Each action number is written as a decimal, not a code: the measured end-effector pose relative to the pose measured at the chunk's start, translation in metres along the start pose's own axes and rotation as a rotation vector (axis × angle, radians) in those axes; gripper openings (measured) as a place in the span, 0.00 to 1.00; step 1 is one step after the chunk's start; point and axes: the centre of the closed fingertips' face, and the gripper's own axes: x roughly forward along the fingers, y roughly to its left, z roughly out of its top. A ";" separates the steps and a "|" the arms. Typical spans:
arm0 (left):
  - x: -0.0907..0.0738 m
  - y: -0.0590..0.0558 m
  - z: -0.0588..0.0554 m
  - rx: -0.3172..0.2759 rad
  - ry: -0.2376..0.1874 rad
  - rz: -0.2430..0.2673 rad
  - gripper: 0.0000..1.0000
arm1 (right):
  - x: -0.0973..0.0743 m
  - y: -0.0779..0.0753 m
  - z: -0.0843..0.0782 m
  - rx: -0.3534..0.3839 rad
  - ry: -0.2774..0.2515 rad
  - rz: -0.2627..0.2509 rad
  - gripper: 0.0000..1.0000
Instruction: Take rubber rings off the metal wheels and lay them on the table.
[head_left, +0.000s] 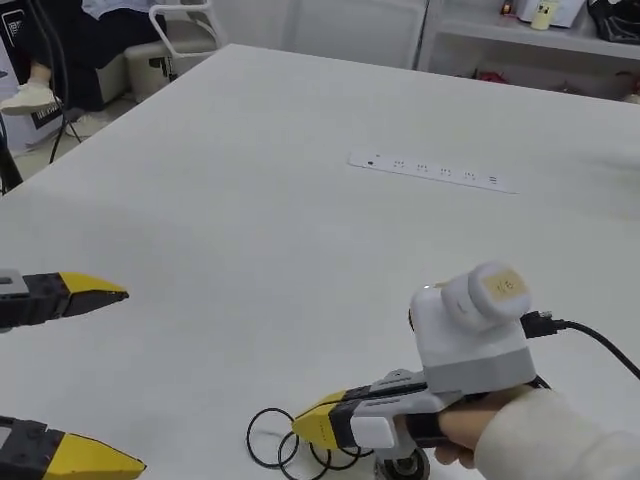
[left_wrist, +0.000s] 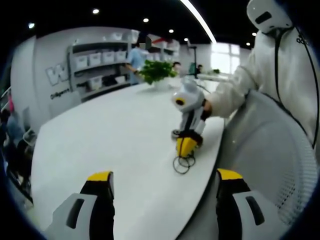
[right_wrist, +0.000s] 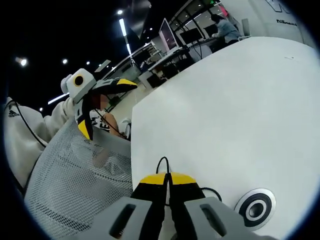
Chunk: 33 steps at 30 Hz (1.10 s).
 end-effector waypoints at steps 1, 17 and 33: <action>0.000 0.000 0.000 0.000 0.000 0.000 0.85 | 0.000 0.000 0.000 0.001 0.000 0.000 0.00; 0.000 0.000 -0.001 0.001 -0.004 0.000 0.84 | -0.004 -0.004 0.003 -0.060 -0.004 -0.037 0.09; 0.001 -0.001 0.000 0.005 -0.008 -0.004 0.84 | -0.026 0.005 0.014 -0.167 -0.024 -0.074 0.13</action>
